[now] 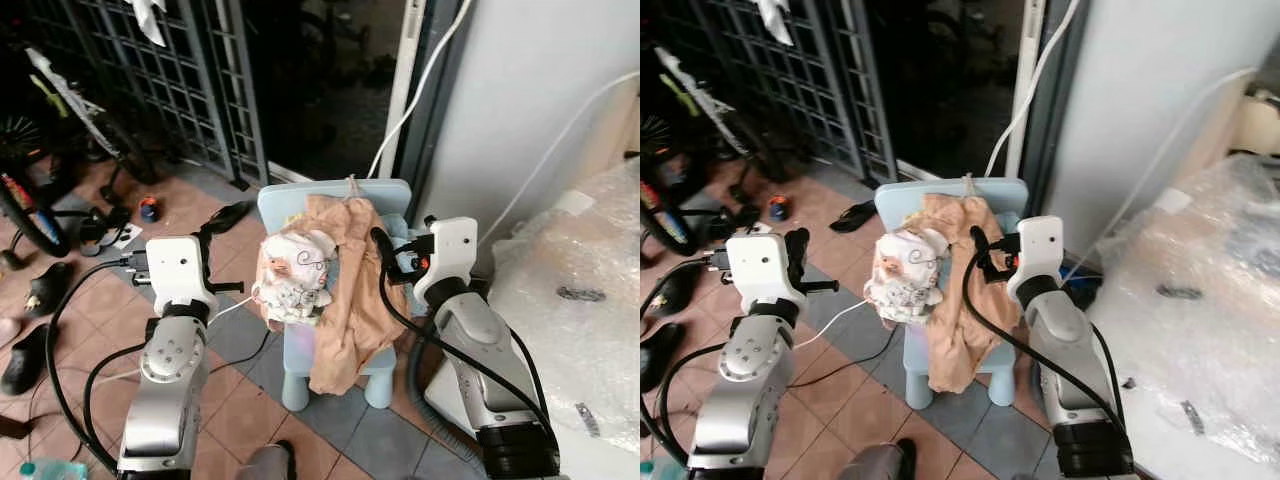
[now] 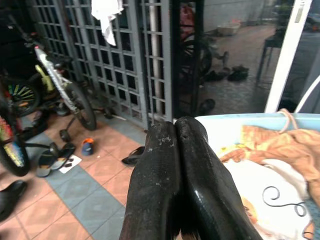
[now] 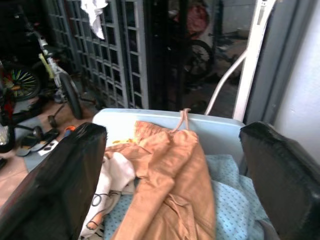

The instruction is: Clothes washing

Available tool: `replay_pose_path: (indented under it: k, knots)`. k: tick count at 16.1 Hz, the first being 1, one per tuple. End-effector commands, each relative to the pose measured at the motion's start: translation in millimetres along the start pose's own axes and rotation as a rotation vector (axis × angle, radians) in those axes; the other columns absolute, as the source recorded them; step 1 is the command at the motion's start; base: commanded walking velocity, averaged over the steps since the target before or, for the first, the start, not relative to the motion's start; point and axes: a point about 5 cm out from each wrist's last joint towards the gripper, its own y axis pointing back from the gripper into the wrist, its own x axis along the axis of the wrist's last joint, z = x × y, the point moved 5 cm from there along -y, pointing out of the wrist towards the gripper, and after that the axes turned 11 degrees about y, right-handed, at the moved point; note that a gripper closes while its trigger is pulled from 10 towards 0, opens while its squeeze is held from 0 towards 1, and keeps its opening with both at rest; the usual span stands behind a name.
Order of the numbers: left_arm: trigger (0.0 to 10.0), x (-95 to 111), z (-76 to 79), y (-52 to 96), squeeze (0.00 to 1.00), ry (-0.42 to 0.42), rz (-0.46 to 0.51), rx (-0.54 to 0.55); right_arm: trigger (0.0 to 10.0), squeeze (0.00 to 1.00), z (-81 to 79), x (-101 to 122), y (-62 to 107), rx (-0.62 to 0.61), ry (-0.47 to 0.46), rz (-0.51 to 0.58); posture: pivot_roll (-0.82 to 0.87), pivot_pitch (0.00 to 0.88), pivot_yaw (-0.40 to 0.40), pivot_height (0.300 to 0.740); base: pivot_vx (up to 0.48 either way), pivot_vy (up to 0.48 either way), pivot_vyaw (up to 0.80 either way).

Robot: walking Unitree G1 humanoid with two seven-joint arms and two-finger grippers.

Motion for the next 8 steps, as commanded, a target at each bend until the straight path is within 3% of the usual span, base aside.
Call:
replay_pose_path:
  k: [1, 5, 8]
  knots:
    - [10.0, -5, -4.2, 2.5, 0.0, -0.001, -0.023, 0.005, 10.0, 0.0, 15.8, -5, 4.5, -0.072, 0.016, -0.016, 0.02, 0.01, 0.051, 0.74, 0.0, 0.0, 0.79]
    - [10.0, -10, -11.9, 10.0, 0.0, -0.045, -0.012, -0.028, 10.0, 0.0, 27.9, -13, 16.4, -0.132, 0.023, -0.039, 0.01, 0.013, 0.062, 0.74, 0.0, 0.0, 0.69]
    - [10.0, -6, -14.8, 8.1, 0.0, -0.094, 0.012, -0.04, 10.0, 0.0, 39.1, -13, 16.9, -0.195, 0.065, -0.062, 0.03, 0.044, 0.081, 0.74, 0.0, 0.0, 0.0]
